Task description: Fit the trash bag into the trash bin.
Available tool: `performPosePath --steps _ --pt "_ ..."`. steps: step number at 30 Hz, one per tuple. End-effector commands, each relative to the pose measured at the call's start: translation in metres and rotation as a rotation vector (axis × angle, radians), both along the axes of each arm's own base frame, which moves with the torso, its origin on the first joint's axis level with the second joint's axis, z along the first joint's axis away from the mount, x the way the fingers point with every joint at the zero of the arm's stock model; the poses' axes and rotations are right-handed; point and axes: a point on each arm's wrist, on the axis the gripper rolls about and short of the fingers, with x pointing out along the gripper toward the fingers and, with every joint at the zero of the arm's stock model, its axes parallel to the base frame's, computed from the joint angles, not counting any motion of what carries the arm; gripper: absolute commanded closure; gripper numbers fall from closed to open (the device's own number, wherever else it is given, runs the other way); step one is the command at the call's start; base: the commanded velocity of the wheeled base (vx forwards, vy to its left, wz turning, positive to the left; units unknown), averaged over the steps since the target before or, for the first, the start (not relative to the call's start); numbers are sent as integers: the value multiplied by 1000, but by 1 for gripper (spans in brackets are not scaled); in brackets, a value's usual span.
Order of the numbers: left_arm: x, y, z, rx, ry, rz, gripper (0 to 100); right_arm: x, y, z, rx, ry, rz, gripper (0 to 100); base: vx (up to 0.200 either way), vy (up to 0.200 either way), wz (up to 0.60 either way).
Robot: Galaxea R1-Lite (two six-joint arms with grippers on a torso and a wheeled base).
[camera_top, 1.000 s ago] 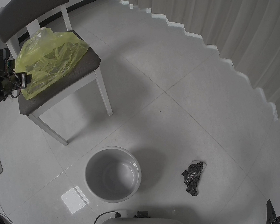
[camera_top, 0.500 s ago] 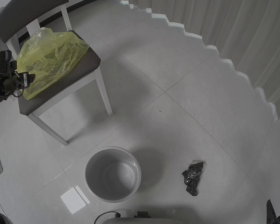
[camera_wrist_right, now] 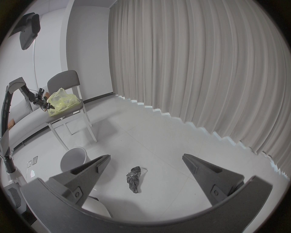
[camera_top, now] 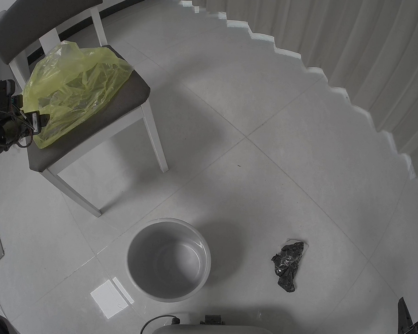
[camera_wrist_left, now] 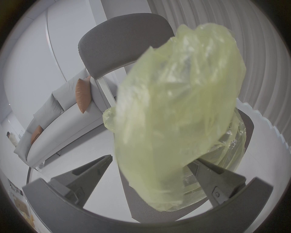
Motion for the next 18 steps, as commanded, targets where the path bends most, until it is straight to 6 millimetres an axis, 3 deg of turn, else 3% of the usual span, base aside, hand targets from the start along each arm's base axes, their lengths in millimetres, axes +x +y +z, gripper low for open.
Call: performPosePath --steps 1,11,18 --pt "2 4 -3 -5 6 11 100 0 0 -5 0 6 0 0 0 0 0" --pt "-2 -1 3 -35 -38 -19 100 0 0 -5 0 6 0 0 0 0 0" --pt "-53 -29 48 32 -153 -198 100 0 0 -4 -32 0 22 0 0 0 0"
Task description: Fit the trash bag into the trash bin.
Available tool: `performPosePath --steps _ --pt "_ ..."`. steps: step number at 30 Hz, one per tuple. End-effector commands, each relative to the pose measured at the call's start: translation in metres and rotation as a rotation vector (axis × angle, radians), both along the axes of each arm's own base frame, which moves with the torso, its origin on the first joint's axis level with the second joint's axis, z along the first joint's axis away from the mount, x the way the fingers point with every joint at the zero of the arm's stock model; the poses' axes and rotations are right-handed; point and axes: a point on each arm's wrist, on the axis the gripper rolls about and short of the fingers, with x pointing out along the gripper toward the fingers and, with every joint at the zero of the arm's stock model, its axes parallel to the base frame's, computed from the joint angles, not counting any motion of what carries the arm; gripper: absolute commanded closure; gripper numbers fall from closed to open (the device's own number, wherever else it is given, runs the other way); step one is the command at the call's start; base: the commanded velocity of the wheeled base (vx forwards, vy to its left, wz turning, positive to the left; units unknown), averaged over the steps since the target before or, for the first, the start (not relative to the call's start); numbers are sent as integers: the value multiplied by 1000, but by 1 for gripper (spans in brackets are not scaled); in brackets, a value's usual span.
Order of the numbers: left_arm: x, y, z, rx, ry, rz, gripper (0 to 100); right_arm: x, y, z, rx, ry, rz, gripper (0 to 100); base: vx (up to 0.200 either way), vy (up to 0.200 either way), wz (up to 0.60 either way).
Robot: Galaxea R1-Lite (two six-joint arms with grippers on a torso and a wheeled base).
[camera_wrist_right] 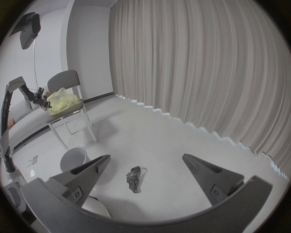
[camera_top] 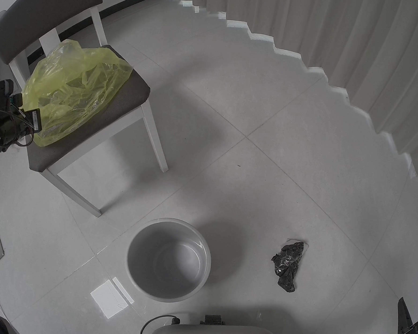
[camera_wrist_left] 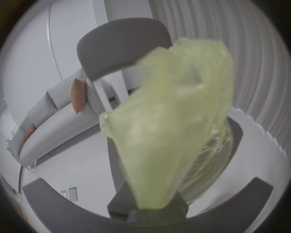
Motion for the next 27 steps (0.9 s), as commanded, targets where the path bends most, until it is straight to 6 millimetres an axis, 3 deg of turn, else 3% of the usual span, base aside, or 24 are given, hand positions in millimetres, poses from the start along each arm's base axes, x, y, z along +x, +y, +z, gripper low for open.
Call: performPosePath --steps 1,5,12,15,16,18,21,22,27 --pt "-47 -23 42 77 -113 -126 100 0 1 -3 -25 -15 25 0 0 0 0" --pt "-77 -37 62 172 -147 -207 100 -16 3 50 31 -261 151 0 0 0 0" --pt "-115 -57 82 234 -201 -349 100 -20 3 75 34 -222 208 0 0 0 0" --pt "-140 -70 94 244 -260 -457 100 -21 0 119 50 -255 275 0 0 0 0" --pt "-140 -70 94 244 -260 -457 100 -21 0 119 50 -255 275 0 0 0 0" --pt "-156 -80 101 265 -307 -537 100 -18 -1 153 54 -253 305 0 0 0 0" --pt "-161 -84 103 281 -324 -568 100 -16 -1 163 56 -239 316 0 0 0 0" --pt "-172 -92 105 305 -352 -638 100 -10 -1 178 60 -200 339 0 0 0 0" --pt "-193 -107 106 320 -367 -776 100 1 0 199 65 -159 389 0 0 0 0"
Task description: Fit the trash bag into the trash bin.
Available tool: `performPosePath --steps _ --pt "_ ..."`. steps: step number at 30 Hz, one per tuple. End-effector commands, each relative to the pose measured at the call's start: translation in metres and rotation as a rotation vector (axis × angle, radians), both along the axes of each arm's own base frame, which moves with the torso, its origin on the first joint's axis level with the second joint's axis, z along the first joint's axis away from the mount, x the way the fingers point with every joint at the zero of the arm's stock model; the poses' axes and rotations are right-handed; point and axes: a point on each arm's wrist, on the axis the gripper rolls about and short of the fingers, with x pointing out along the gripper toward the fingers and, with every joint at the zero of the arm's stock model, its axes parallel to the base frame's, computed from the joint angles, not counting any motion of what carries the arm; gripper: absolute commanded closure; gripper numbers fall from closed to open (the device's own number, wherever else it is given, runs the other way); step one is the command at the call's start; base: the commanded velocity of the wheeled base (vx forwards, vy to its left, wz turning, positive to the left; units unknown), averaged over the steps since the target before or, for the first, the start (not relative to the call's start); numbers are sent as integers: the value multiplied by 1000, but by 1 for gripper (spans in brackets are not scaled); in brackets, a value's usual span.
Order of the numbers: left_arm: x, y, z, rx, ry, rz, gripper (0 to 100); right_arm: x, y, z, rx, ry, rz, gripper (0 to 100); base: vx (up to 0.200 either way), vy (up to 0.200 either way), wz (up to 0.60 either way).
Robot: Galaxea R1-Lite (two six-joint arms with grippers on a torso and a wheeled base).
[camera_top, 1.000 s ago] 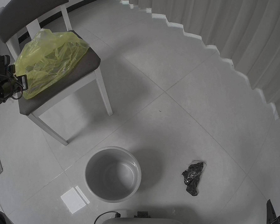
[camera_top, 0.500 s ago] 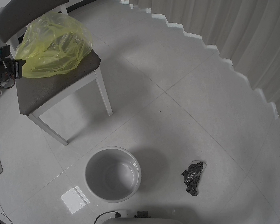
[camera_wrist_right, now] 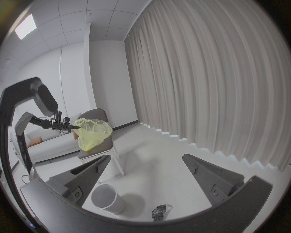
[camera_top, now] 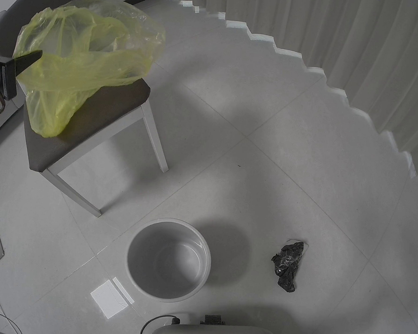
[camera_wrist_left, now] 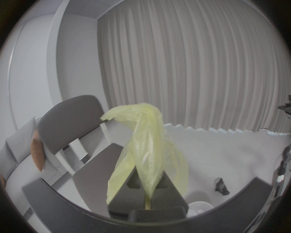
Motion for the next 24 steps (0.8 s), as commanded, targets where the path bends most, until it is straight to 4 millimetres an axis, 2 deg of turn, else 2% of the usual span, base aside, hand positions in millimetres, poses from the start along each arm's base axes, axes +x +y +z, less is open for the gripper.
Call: performPosePath --steps 1,5,7,13,24 --pt "-44 -18 12 38 -80 -173 100 28 2 33 -15 99 77 0 0 0 0" --pt "-55 -25 11 60 -90 -245 100 42 5 42 -22 131 96 0 0 0 0" --pt "-60 -30 11 76 -94 -293 100 57 8 49 -37 164 96 0 0 0 0" --pt "-66 -36 6 131 -70 -372 100 75 13 63 -43 190 105 0 0 0 0" --pt "-69 -45 -6 241 -16 -481 100 97 19 64 -56 248 130 0 0 0 0"
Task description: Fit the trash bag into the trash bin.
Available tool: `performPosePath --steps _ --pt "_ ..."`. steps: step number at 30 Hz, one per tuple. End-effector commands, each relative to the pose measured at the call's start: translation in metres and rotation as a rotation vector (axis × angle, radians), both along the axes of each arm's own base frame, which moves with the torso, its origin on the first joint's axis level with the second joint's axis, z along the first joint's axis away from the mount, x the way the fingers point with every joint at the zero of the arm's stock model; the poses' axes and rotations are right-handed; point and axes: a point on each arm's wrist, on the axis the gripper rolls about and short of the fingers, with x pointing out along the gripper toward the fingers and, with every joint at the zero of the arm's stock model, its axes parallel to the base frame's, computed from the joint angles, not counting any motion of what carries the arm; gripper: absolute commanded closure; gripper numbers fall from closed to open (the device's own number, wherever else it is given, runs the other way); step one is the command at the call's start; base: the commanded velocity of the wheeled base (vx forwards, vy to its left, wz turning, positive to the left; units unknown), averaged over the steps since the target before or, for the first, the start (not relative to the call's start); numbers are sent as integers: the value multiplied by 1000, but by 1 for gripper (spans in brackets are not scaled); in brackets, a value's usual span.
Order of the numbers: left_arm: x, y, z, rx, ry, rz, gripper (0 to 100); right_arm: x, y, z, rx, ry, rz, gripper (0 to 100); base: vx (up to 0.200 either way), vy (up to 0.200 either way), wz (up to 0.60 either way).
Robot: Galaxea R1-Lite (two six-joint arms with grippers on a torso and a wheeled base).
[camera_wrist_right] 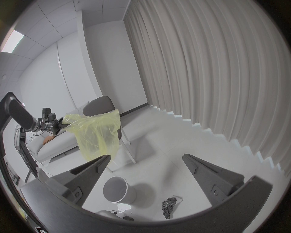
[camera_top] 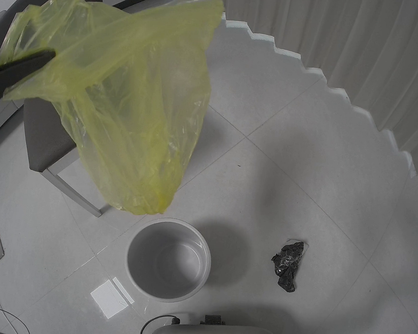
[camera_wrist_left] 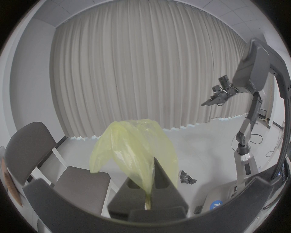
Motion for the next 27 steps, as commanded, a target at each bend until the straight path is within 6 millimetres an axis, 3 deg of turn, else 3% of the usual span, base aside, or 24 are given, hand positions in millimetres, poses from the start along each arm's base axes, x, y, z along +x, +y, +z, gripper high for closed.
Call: performPosePath --steps 1,13,21,24,26,27 --pt "-1 -4 -1 12 4 -34 100 17 5 1 -11 41 6 0 0 0 0" --pt "-8 -7 0 12 -6 -92 100 59 17 3 -28 138 71 0 0 0 0" --pt "-18 -10 -7 24 12 -161 100 114 32 14 -38 171 89 0 0 0 0" --pt "-20 -10 -12 41 31 -175 100 136 38 25 -39 162 89 0 0 0 0" --pt "-21 -9 -14 46 36 -178 100 139 38 27 -39 159 89 0 0 0 0" --pt "-22 -9 -22 67 52 -185 100 153 42 36 -36 147 91 0 0 0 0"
